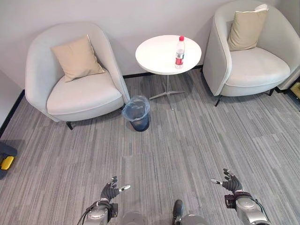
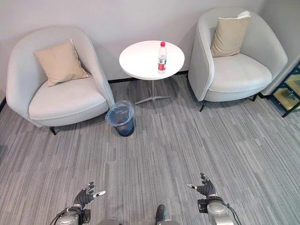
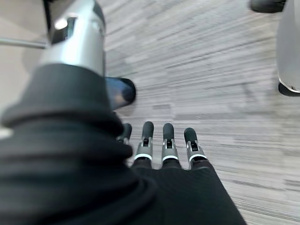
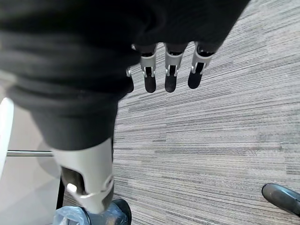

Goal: Gather garbage on tea table into small bin, then transfer packed bag to large trash can.

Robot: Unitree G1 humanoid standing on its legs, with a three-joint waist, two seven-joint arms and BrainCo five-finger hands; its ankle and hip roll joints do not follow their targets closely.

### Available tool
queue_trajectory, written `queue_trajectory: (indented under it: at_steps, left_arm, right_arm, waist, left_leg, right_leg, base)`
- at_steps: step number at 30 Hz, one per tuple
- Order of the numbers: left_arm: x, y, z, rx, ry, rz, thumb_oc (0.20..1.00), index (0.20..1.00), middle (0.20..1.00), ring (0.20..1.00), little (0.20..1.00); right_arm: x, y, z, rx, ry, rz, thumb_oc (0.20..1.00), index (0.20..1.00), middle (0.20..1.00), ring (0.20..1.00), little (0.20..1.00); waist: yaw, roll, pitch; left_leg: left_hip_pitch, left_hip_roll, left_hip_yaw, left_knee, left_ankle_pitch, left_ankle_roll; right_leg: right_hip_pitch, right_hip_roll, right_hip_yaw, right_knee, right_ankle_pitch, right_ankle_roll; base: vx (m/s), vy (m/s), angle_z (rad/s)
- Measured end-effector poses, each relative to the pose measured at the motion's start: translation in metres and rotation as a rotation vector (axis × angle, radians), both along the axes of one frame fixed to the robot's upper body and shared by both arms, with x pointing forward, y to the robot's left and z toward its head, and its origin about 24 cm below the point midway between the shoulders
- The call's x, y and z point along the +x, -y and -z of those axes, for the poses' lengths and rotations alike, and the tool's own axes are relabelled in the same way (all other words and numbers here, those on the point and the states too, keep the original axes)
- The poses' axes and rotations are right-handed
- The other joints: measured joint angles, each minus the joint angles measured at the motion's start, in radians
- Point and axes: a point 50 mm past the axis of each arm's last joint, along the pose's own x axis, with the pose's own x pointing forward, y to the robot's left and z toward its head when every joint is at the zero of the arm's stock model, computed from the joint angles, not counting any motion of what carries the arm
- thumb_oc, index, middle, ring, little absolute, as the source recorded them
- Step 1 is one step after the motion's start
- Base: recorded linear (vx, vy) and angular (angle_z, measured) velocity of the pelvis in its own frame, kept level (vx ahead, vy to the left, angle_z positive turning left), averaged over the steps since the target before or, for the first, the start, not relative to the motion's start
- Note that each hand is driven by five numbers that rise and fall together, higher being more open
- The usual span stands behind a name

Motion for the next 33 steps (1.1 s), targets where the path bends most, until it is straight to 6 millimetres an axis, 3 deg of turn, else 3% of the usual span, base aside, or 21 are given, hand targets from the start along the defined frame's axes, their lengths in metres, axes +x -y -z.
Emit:
queue_trajectory:
  at_steps: [1,2,3,5,6,9,10,11,12,13,15,17,20,23,24,26,28,29,32,33]
  left_arm:
    - [0.000,0.002,0.001,-0.002,-0.002,0.010,1.000,1.000,1.000,1.000,1.000]
    - [0.000,0.003,0.001,-0.005,-0.003,0.013,1.000,1.000,1.000,1.000,1.000]
    - [0.000,0.003,0.001,-0.004,-0.004,0.013,1.000,1.000,1.000,1.000,1.000]
    - [-0.009,0.001,0.004,-0.001,-0.029,0.002,1.000,1.000,1.000,1.000,1.000]
    - [-0.012,-0.001,0.007,0.002,-0.046,-0.003,1.000,1.000,1.000,1.000,1.000]
    - [-0.019,-0.003,0.010,0.006,-0.073,-0.010,1.000,1.000,1.000,1.000,1.000]
    - [-0.022,-0.004,0.011,0.010,-0.083,-0.015,1.000,1.000,1.000,1.000,1.000]
    - [-0.026,-0.006,0.012,0.014,-0.094,-0.019,1.000,1.000,1.000,1.000,1.000]
    - [-0.031,-0.008,0.013,0.016,-0.105,-0.029,1.000,1.000,1.000,1.000,1.000]
    - [-0.031,-0.013,0.012,0.027,-0.102,-0.031,1.000,1.000,1.000,1.000,1.000]
    - [-0.026,-0.016,0.010,0.029,-0.085,-0.050,1.000,1.000,1.000,1.000,1.000]
    - [-0.008,-0.020,0.001,0.045,-0.032,-0.035,1.000,1.000,1.000,1.000,1.000]
    - [0.011,-0.027,-0.011,0.072,0.022,-0.018,1.000,1.000,1.000,1.000,1.000]
    - [0.014,-0.030,-0.013,0.090,0.031,-0.004,1.000,1.000,1.000,1.000,1.000]
    - [0.014,-0.029,-0.013,0.089,0.027,-0.001,1.000,1.000,1.000,1.000,1.000]
    - [0.006,-0.028,-0.007,0.084,-0.005,-0.008,1.000,1.000,1.000,1.000,1.000]
    - [-0.006,-0.028,0.000,0.078,-0.045,-0.020,1.000,1.000,1.000,1.000,1.000]
    - [-0.020,-0.026,0.008,0.070,-0.092,-0.032,1.000,1.000,1.000,1.000,1.000]
    - [-0.029,-0.025,0.013,0.066,-0.125,-0.042,1.000,1.000,1.000,1.000,1.000]
    - [-0.029,-0.024,0.013,0.062,-0.126,-0.042,1.000,1.000,1.000,1.000,1.000]
  right_arm:
    - [0.000,0.000,0.000,0.001,-0.002,0.001,1.000,1.000,1.000,1.000,1.000]
    - [-0.001,0.000,0.001,0.000,-0.005,0.002,1.000,1.000,1.000,1.000,1.000]
    - [-0.003,0.000,0.003,0.002,-0.017,0.003,1.000,1.000,1.000,1.000,1.000]
    - [-0.005,-0.003,0.006,0.002,-0.038,-0.007,1.000,1.000,1.000,1.000,1.000]
    - [-0.009,-0.005,0.010,0.003,-0.065,-0.009,1.000,1.000,1.000,1.000,1.000]
    - [-0.015,-0.005,0.014,0.003,-0.091,-0.007,1.000,1.000,1.000,1.000,1.000]
    - [-0.016,-0.005,0.014,0.002,-0.093,-0.006,1.000,1.000,1.000,1.000,1.000]
    - [-0.018,-0.004,0.015,0.003,-0.097,-0.005,1.000,1.000,1.000,1.000,1.000]
    - [-0.020,-0.005,0.016,0.007,-0.097,-0.004,1.000,1.000,1.000,1.000,1.000]
    - [-0.021,-0.010,0.016,0.019,-0.093,-0.008,1.000,1.000,1.000,1.000,1.000]
    - [-0.022,-0.014,0.018,0.022,-0.099,-0.016,1.000,1.000,1.000,1.000,1.000]
    - [-0.020,-0.021,0.020,0.041,-0.099,-0.023,1.000,1.000,1.000,1.000,1.000]
    - [-0.006,-0.029,0.015,0.057,-0.057,-0.040,1.000,1.000,1.000,1.000,1.000]
    - [0.008,-0.032,0.007,0.063,-0.007,-0.060,1.000,1.000,1.000,1.000,1.000]
    - [0.008,-0.032,0.007,0.062,-0.006,-0.062,1.000,1.000,1.000,1.000,1.000]
    - [0.011,-0.032,0.005,0.060,-0.003,-0.067,1.000,1.000,1.000,1.000,1.000]
    - [0.006,-0.033,0.008,0.059,-0.019,-0.070,1.000,1.000,1.000,1.000,1.000]
    - [0.001,-0.032,0.010,0.059,-0.034,-0.066,1.000,1.000,1.000,1.000,1.000]
    - [-0.002,-0.030,0.012,0.057,-0.043,-0.058,1.000,1.000,1.000,1.000,1.000]
    - [-0.008,-0.028,0.014,0.055,-0.058,-0.051,1.000,1.000,1.000,1.000,1.000]
  waist:
    - [0.000,-0.002,0.000]
    - [0.000,-0.005,0.002]
    - [0.001,-0.008,0.006]
    - [0.012,0.008,0.018]
    - [0.020,0.017,0.022]
    - [0.061,0.018,0.033]
    - [0.066,0.019,0.031]
    - [0.067,0.026,0.025]
    - [0.069,0.022,0.012]
    - [0.068,-0.011,0.005]
    - [0.070,-0.029,-0.004]
    - [0.069,-0.043,-0.014]
    - [0.067,-0.044,-0.016]
    - [0.067,-0.033,-0.016]
    - [0.057,-0.025,-0.017]
    - [0.047,-0.008,-0.017]
    - [0.025,-0.005,-0.014]
    - [0.023,-0.008,-0.012]
    - [0.008,-0.013,-0.009]
    - [-0.001,-0.017,-0.005]
  left_leg:
    - [-0.012,-0.033,-0.006,-0.074,0.004,0.005]
    - [-0.035,-0.063,-0.011,-0.143,0.016,0.016]
    - [-0.066,-0.089,-0.010,-0.238,0.071,0.014]
    - [-0.110,-0.092,-0.021,-0.345,0.150,0.005]
    - [-0.123,-0.090,-0.032,-0.377,0.172,-0.001]
    - [-0.156,-0.084,0.004,-0.364,0.181,0.004]
    - [-0.156,-0.084,0.014,-0.329,0.181,0.011]
    - [-0.128,-0.076,0.017,-0.324,0.172,0.022]
    - [-0.106,-0.083,0.037,-0.326,0.230,0.098]
    - [-0.090,-0.118,0.056,-0.301,0.224,0.116]
    - [-0.054,-0.164,0.063,-0.267,0.206,0.211]
    - [-0.019,-0.189,0.064,-0.281,0.176,0.244]
    - [0.027,-0.190,0.059,-0.315,0.161,0.246]
    - [0.094,-0.183,0.036,-0.353,0.143,0.242]
    - [0.118,-0.182,0.026,-0.368,0.124,0.227]
    - [0.145,-0.171,0.032,-0.372,0.112,0.226]
    - [0.176,-0.171,0.024,-0.373,0.090,0.216]
    - [0.202,-0.172,0.025,-0.372,0.066,0.210]
    - [0.235,-0.173,0.004,-0.367,0.032,0.203]
    - [0.267,-0.172,-0.024,-0.364,-0.002,0.173]
  right_leg:
    - [0.015,0.000,0.001,-0.009,-0.006,0.003]
    - [0.022,0.000,0.001,-0.015,-0.033,0.027]
    - [0.034,0.008,0.001,-0.015,-0.048,0.038]
    - [0.070,0.046,0.009,-0.016,-0.087,0.041]
    - [0.090,0.061,0.016,-0.016,-0.114,0.018]
    - [0.148,0.072,0.046,-0.015,-0.152,0.006]
    - [0.185,0.069,0.071,-0.010,-0.181,0.026]
    - [0.205,0.067,0.088,-0.007,-0.194,0.051]
    - [0.213,0.052,0.110,0.022,-0.229,0.081]
    - [0.233,0.003,0.120,0.047,-0.256,0.116]
    - [0.239,-0.047,0.123,0.133,-0.278,0.151]
    - [0.187,-0.083,0.127,0.270,-0.289,0.180]
    - [0.062,-0.095,0.152,0.491,-0.335,0.256]
    - [-0.074,-0.113,0.137,0.539,-0.360,0.248]
    - [-0.120,-0.122,0.113,0.513,-0.361,0.247]
    - [-0.204,-0.127,0.085,0.390,-0.305,0.228]
    - [-0.269,-0.128,0.088,0.278,-0.184,0.229]
    - [-0.302,-0.124,0.087,0.186,-0.087,0.230]
    - [-0.315,-0.121,0.086,0.094,-0.009,0.227]
    - [-0.307,-0.122,0.092,0.090,0.015,0.219]
  base:
    - [0.23,-0.049,-0.06]
    - [0.25,-0.038,0.00]
    - [0.33,-0.022,-0.02]
    - [0.41,0.020,-0.05]
    - [0.30,0.048,-0.21]
    - [0.35,0.102,-0.38]
    - [0.46,0.177,-0.43]
    - [0.34,0.158,-0.51]
    - [0.44,0.213,-0.51]
    - [0.30,0.162,-0.48]
    - [0.26,0.158,-0.26]
    - [0.23,0.152,-0.02]
    - [0.15,0.082,-0.01]
    - [0.25,0.035,-0.11]
    - [0.28,-0.008,0.02]
    - [0.23,-0.023,0.04]
    - [0.31,-0.042,0.05]
    - [0.36,-0.073,-0.06]
    - [0.32,-0.110,0.14]
    - [0.43,-0.191,0.48]
